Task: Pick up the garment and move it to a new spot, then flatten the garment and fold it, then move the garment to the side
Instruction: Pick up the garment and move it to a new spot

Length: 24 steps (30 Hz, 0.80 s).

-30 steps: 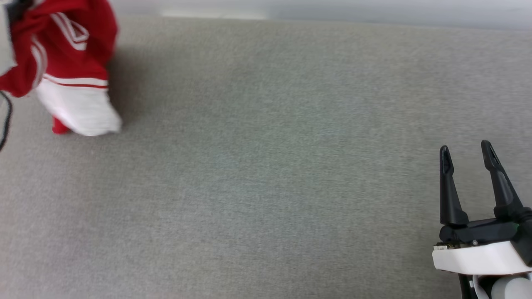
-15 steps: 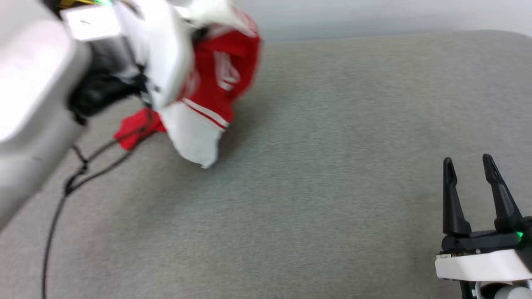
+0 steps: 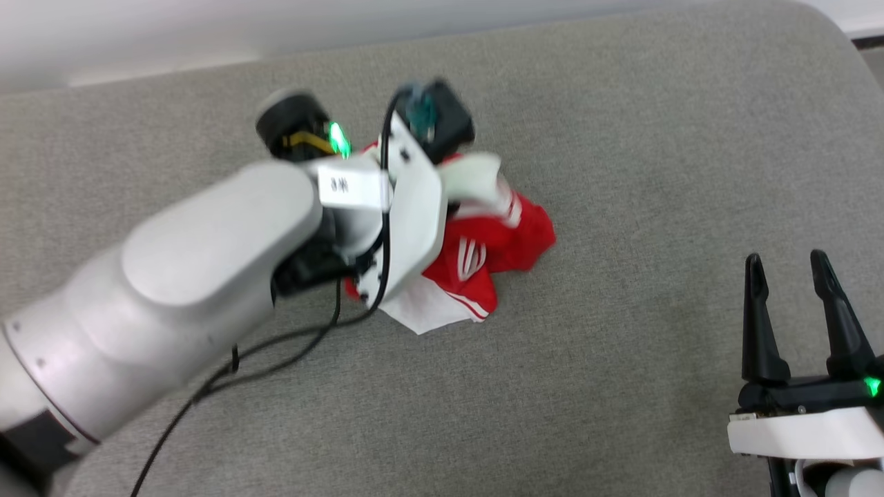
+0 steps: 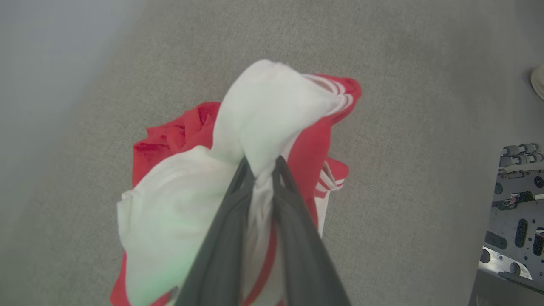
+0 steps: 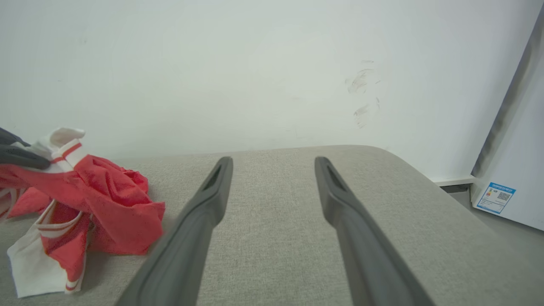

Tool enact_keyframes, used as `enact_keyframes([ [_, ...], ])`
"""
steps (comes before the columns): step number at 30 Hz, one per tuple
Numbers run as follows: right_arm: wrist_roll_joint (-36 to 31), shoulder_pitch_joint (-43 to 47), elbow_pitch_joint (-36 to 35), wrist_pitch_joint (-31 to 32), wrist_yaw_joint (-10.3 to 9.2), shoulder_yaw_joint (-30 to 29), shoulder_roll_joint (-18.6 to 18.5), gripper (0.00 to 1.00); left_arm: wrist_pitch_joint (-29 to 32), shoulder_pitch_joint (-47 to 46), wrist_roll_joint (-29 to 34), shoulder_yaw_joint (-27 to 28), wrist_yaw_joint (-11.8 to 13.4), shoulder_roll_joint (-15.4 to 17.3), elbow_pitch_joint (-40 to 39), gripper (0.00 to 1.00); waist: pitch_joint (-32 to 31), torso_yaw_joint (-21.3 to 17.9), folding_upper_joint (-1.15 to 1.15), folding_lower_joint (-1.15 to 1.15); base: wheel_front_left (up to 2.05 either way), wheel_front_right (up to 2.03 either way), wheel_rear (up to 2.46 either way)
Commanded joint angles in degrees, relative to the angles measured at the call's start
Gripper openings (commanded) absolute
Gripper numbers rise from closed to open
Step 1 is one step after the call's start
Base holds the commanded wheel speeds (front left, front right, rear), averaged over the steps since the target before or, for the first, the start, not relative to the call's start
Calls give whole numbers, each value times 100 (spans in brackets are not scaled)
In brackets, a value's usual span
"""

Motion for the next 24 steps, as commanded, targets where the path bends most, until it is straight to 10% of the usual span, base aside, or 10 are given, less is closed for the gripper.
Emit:
enact_keyframes([
  [1, 14, -104, 0, -10, -2, 16, 17, 100, -9, 268, 12, -75, 1, -24, 95, 0, 111, -39, 0, 0, 0, 0, 0],
  [10, -8, -185, 41, -10, -2, 1, 17, 100, 98, 1222, 262, -131, 0, -184, 389, 0, 247, -53, 0, 0, 0, 0, 0],
  [11, -15, -184, 49, -10, -2, -9, 17, 100, 15, 1242, 330, -133, 0, -199, 420, 100, 237, -39, 0, 0, 0, 0, 0],
  [24, -186, 237, 122, -10, -2, -107, 15, 100, -3211, 1192, 915, 460, 315, -191, 702, 100, -671, 408, 0, 0, 0, 0, 0],
])
